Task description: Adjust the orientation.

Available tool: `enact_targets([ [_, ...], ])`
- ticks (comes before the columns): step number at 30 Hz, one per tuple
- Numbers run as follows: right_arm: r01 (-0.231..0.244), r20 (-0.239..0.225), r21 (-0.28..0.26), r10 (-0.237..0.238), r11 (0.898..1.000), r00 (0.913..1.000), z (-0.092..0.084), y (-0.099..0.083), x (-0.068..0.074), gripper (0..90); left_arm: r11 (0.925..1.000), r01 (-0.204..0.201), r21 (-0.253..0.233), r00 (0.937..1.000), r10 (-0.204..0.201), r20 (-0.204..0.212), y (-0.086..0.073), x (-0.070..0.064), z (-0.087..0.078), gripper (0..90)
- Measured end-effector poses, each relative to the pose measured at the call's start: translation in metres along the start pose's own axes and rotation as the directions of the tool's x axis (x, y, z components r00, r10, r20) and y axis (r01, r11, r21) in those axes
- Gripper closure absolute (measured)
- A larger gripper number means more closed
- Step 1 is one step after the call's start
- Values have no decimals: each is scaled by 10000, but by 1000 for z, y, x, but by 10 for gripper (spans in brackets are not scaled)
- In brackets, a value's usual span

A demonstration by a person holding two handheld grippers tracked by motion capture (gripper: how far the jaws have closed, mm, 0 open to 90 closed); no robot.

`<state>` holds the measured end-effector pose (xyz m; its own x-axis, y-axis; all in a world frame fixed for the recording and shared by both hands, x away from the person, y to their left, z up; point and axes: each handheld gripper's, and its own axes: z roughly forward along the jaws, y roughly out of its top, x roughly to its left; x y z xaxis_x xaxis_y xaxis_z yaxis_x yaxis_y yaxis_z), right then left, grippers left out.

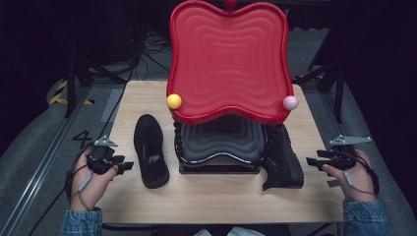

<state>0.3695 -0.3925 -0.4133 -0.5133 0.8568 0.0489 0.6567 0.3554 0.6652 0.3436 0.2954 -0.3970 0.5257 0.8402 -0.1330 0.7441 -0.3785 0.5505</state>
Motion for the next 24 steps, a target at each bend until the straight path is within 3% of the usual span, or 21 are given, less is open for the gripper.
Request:
enact_targets([
  [12, 337, 45, -292, -336, 9990, 9994, -3, 0, 0, 459, 9990, -401, 211, 9992, 400, 40, 11, -10, -16, 513],
  [20, 185, -262, -430, -196, 9989, 9995, -4, -5, 3, 481, 9942, -966, 463, 9953, 963, 99, 34, -20, -36, 499],
  [24, 37, -400, -402, -53, 9992, 9992, -6, -8, 4, 492, 9913, -1177, 584, 9927, 1160, 317, 42, -24, -41, 485],
])
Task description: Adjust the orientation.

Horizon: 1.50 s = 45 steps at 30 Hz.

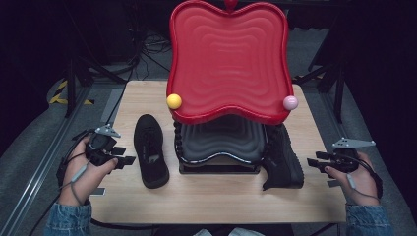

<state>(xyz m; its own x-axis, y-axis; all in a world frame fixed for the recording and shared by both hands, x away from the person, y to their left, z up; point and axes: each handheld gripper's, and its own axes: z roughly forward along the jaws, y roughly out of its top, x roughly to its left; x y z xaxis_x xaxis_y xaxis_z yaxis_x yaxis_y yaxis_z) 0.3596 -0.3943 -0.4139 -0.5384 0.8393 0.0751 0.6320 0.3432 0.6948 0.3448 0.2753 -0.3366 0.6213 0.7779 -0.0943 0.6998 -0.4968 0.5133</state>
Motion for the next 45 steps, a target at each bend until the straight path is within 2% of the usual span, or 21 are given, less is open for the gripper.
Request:
enact_targets([
  [2, -152, -55, 64, 153, 9999, 9999, -1, -1, 1, 493, 9995, -240, 189, 9995, 235, 223, 8, -4, -5, 474],
  [5, -239, -55, 154, 240, 9996, 9997, -1, -4, 1, 493, 9989, -386, 267, 9985, 375, 404, 14, -9, -9, 471],
  [10, -415, -94, 61, 416, 9991, 9991, -4, -6, 1, 483, 9961, -779, 409, 9946, 749, 713, 25, -18, -12, 453],
  [11, -359, -98, 47, 360, 9993, 9993, -4, -6, 1, 484, 9938, -1003, 483, 9924, 964, 759, 29, -21, -12, 451],
  [13, -337, -53, 46, 337, 9994, 9994, -5, -7, 1, 482, 9907, -1203, 631, 9891, 1142, 928, 33, -24, -11, 456],
  [14, -337, -53, 46, 337, 9994, 9994, -5, -7, 1, 482, 9907, -1203, 631, 9891, 1142, 928, 33, -24, -11, 464],
  [18, -302, -62, 97, 303, 9995, 9995, -4, -9, 1, 481, 9822, -1557, 1046, 9792, 1395, 1472, 40, -35, -3, 482],
  [19, -302, -62, 97, 303, 9995, 9995, -4, -9, 1, 481, 9822, -1557, 1046, 9792, 1395, 1472, 40, -35, -3, 490],
  [23, -337, -103, 172, 339, 9993, 9994, -3, -10, 2, 475, 9728, -1929, 1280, 9697, 1690, 1762, 47, -42, 7, 492],
  [25, -343, -101, 193, 345, 9992, 9994, -3, -11, 2, 474, 9714, -1950, 1352, 9691, 1696, 1791, 48, -44, 10, 492],
  [29, -386, -114, 251, 389, 9989, 9992, -2, -12, 2, 472, 9666, -2053, 1536, 9635, 1721, 2052, 52, -46, 21, 514],
  [35, -433, -126, 213, 436, 9988, 9990, -2, -14, 2, 461, 9531, -2205, 2073, 9608, 1757, 2143, 55, -47, 43, 501],
  [38, -399, -101, 229, 401, 9989, 9991, -1, -15, 2, 458, 9500, -2129, 2284, 9637, 1656, 2096, 55, -47, 50, 500],
  [40, -466, -132, 260, 470, 9986, 9988, -1, -15, 2, 457, 9430, -2075, 2600, 9661, 1559, 2056, 54, -46, 56, 506],
  [42, -497, -123, 273, 500, 9984, 9987, 0, -16, 2, 455, 9390, -2128, 2702, 9637, 1561, 2166, 53, -45, 62, 514],
  [45, -532, -119, 292, 536, 9982, 9985, 0, -16, 2, 454, 9315, -2098, 2972, 9641, 1463, 2217, 50, -45, 70, 530],
])
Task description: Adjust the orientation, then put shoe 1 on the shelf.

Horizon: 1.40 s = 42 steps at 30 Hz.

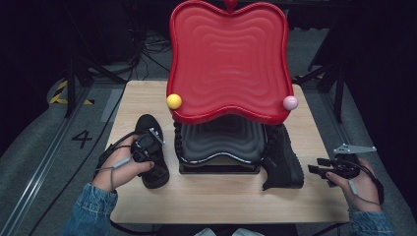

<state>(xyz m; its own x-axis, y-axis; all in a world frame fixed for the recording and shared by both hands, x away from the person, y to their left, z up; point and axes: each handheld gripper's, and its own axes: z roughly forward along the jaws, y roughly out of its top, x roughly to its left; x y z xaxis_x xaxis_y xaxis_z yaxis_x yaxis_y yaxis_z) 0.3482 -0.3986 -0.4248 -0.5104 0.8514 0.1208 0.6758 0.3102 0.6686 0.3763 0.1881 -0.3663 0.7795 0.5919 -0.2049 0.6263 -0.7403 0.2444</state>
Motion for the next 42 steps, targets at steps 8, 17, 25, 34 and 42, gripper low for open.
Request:
enact_targets([
  [8, 87, 0, 50, -87, 9999, 10000, 2, -1, 0, 450, 9983, 2, 575, 10000, -4, 42, -1, 2, 16, 657],
  [17, 229, 83, 89, -230, 9997, 9997, 4, -2, 0, 441, 9953, 536, 806, 9986, -533, -59, -2, 4, 19, 795],
  [25, 202, 116, 200, -204, 9996, 9997, 3, -5, 2, 440, 9950, 421, 904, 9991, -419, -34, 2, 4, 34, 812],
  [34, 216, 172, 215, -220, 9995, 9996, 3, -6, 0, 440, 9972, 353, 656, 9993, -357, 51, 0, 4, 32, 866],
  [42, 197, 197, 233, -201, 9995, 9996, 3, -6, 1, 440, 9987, -104, 506, 9989, 81, 457, 1, 0, 12, 866],
])
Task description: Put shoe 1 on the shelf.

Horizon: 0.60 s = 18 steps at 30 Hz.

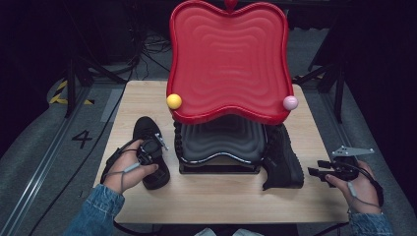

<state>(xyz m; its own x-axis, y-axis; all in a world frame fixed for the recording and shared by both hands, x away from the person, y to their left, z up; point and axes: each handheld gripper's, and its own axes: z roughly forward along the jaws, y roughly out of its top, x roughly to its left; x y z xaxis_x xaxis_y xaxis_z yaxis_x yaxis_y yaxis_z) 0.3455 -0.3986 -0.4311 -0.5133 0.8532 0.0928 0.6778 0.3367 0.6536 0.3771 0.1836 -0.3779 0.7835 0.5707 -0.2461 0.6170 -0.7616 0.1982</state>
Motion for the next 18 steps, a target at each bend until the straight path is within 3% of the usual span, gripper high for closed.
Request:
enact_targets([
  [8, 53, -34, -18, -53, 10000, 10000, 0, 1, 0, 440, 9992, -380, 76, 9990, 382, -241, 2, -11, -33, 864],
  [18, 33, -61, -37, -33, 10000, 10000, 0, 1, 0, 439, 9952, -976, 76, 9952, 977, -107, 6, -26, -77, 862],
])
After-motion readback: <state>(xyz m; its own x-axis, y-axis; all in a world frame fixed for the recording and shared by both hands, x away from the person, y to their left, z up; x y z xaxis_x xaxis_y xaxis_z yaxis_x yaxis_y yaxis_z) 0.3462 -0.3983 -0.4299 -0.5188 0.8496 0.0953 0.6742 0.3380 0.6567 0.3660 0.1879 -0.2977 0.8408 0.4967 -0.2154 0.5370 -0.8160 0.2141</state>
